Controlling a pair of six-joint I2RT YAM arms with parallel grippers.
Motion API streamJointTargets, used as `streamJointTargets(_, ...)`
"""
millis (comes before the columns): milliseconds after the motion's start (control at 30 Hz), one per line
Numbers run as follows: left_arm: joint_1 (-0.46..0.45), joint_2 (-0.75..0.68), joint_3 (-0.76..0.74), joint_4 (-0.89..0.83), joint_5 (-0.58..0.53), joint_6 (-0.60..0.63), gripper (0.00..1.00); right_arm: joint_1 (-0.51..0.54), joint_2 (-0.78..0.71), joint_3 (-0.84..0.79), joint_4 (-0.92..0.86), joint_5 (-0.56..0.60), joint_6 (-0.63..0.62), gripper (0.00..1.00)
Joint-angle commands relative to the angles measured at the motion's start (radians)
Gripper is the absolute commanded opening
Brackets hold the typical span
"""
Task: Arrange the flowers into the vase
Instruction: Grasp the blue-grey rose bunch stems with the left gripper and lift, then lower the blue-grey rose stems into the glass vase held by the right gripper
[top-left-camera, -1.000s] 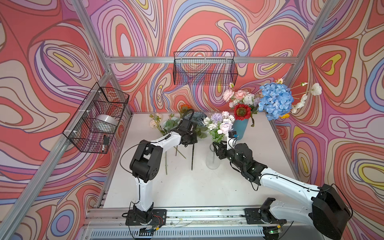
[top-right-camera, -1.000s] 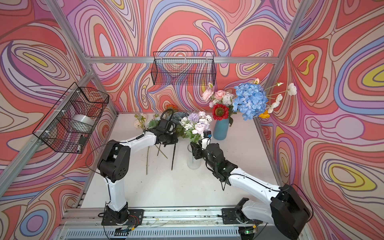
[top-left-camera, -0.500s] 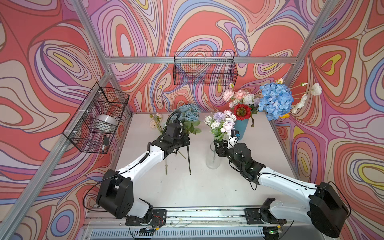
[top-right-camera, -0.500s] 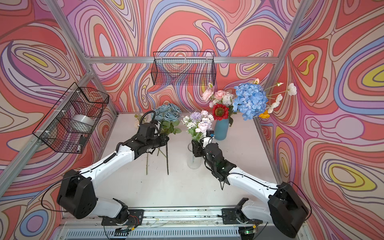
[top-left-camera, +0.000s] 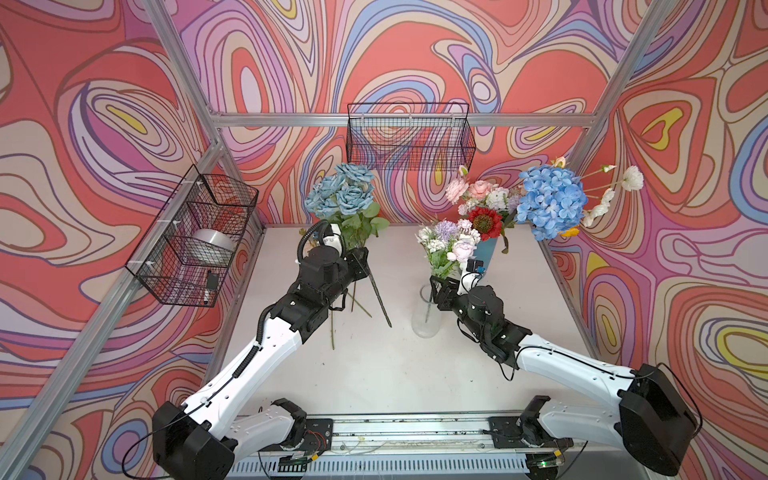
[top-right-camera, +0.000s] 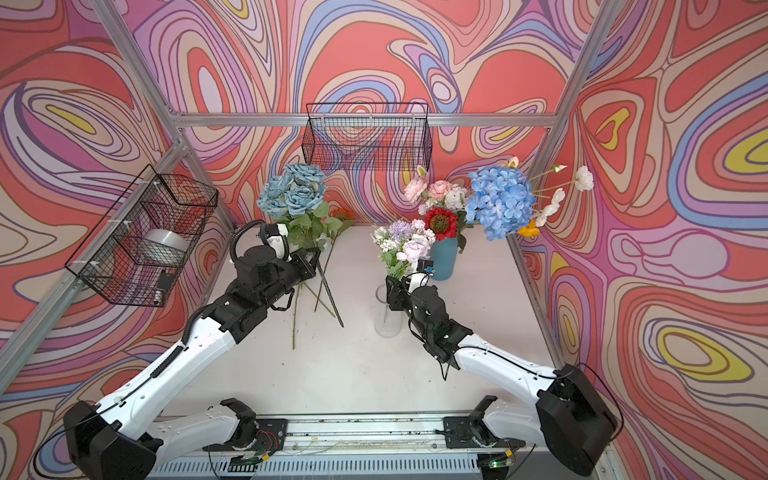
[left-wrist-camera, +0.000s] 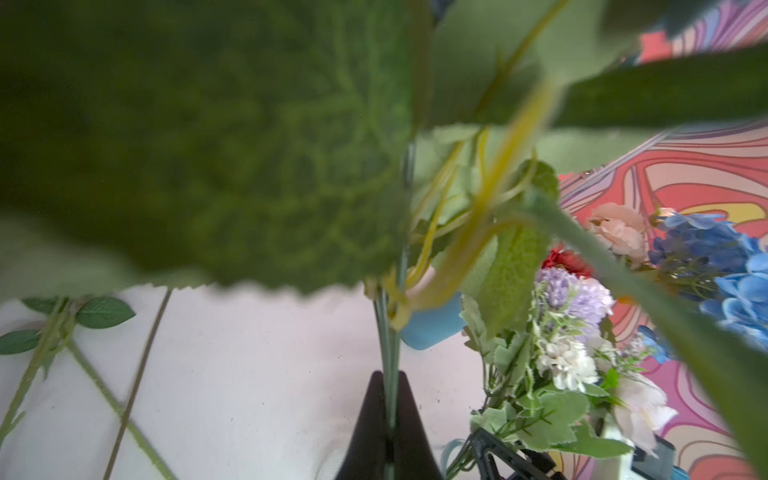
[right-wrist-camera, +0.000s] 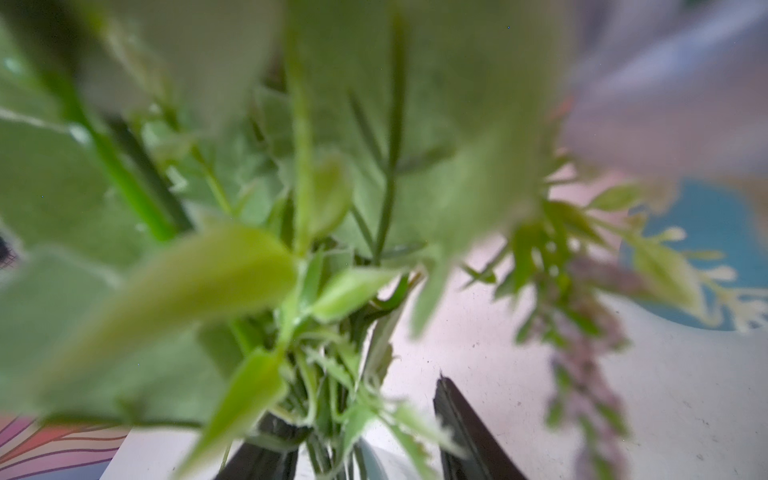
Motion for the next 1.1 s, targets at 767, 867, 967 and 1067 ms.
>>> streamJointTargets(767, -0.231, 0.33, 0.094, 0.765, -0.089, 0.434, 0.0, 0.002, -0.091, -0.011, -0.063, 0.02, 0.038, 0.53)
streamJointTargets(867, -0.257, 0.357, 0.057, 0.83, -0.123, 0.464, 0.0, 0.002, -0.101, -0.011, -0.075, 0.014, 0.029, 0.54)
streamJointTargets(967, -0.276, 0.382, 0.024, 0.871, -0.151, 0.464, 0.0, 0.002, -0.105, -0.02, -0.078, 0.01, 0.021, 0.54)
streamJointTargets(1067, -0.302, 0.388, -0.016, 0.886, -0.198, 0.495, 0.0, 0.002, -0.112, -0.032, -0.077, 0.008, 0.03, 0.54)
